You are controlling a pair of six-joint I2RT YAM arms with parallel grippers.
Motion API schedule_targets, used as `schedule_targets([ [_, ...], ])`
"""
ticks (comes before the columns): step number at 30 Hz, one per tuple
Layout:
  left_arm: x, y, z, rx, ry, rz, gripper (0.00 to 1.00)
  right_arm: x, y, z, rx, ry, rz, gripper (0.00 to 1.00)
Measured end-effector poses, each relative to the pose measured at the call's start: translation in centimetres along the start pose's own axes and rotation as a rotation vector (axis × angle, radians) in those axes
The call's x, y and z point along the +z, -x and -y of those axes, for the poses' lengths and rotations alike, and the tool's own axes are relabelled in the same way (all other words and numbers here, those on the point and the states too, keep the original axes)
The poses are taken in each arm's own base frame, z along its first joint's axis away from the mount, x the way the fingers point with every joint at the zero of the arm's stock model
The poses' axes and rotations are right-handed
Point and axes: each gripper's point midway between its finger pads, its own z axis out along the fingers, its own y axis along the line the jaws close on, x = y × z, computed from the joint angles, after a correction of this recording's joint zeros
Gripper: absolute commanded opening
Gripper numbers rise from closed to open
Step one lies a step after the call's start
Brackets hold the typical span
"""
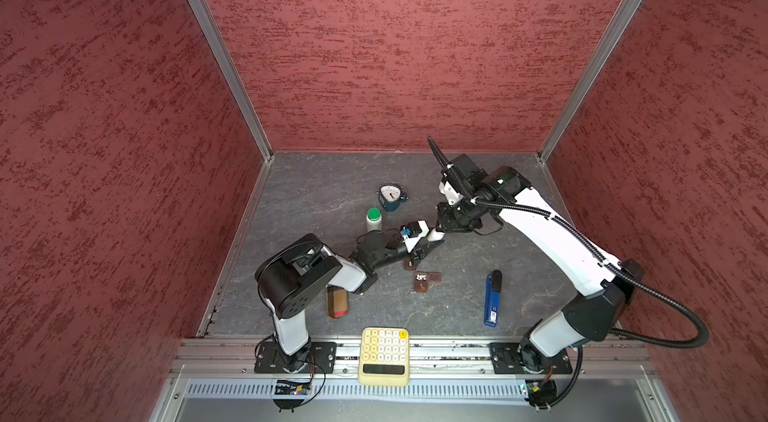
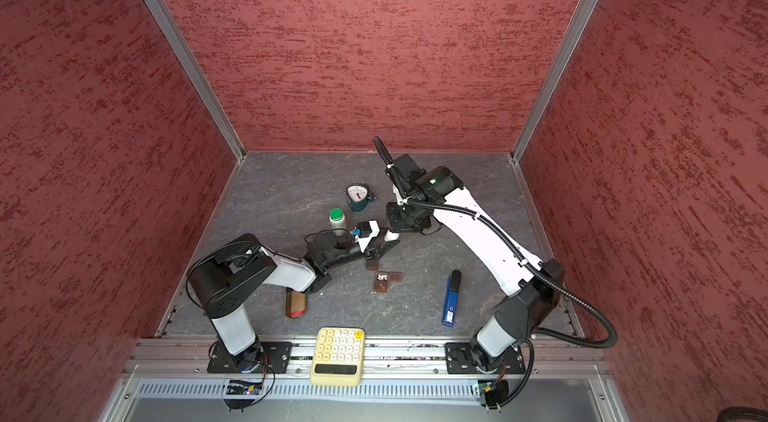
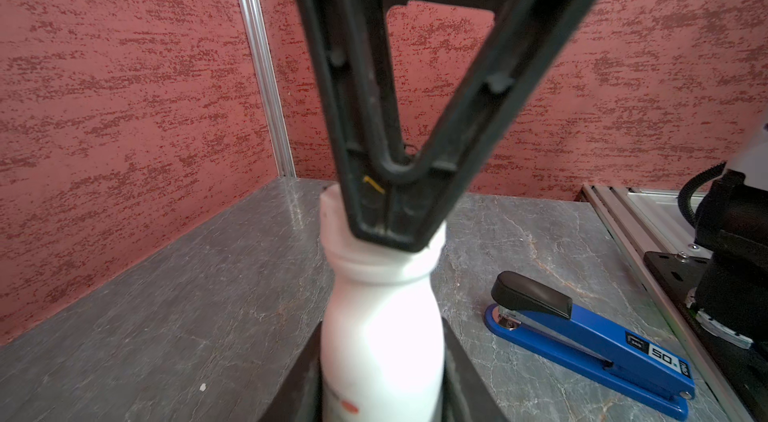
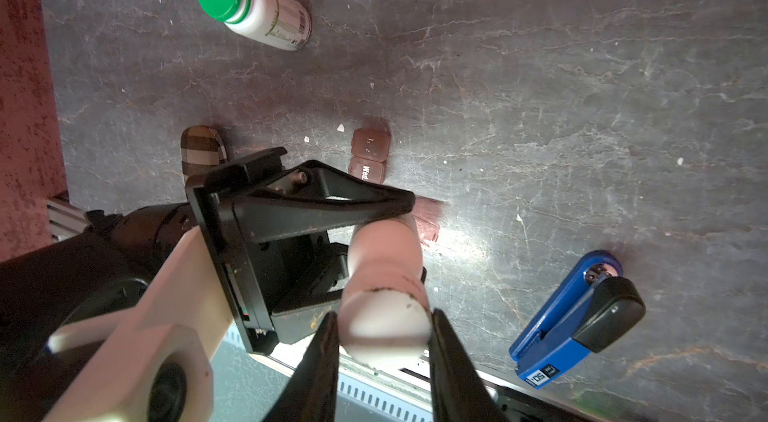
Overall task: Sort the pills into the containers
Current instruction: 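Open the right gripper off the capped bottle while the left gripper releases it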
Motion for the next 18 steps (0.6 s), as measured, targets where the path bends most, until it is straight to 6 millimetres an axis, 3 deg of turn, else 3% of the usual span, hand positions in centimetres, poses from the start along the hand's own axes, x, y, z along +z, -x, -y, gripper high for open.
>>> schedule_targets([
  [6,-0.01,-0.22,-0.12,-0.002,0.01,-0.008,0.02,0.25,0.11,0.02,0.012,0.0,0.004,0.2],
  [11,-0.02,-0.21,-0.2,-0.002,0.016,-0.008,0.53,0.24,0.16,0.03,0.008,0.0,0.006,0.18],
  [18,-0.02,-0.03,-0.57,-0.001,0.038,-0.001,0.7,-0.08,-0.08,0.11,-0.002,-0.005,-0.003,0.17],
])
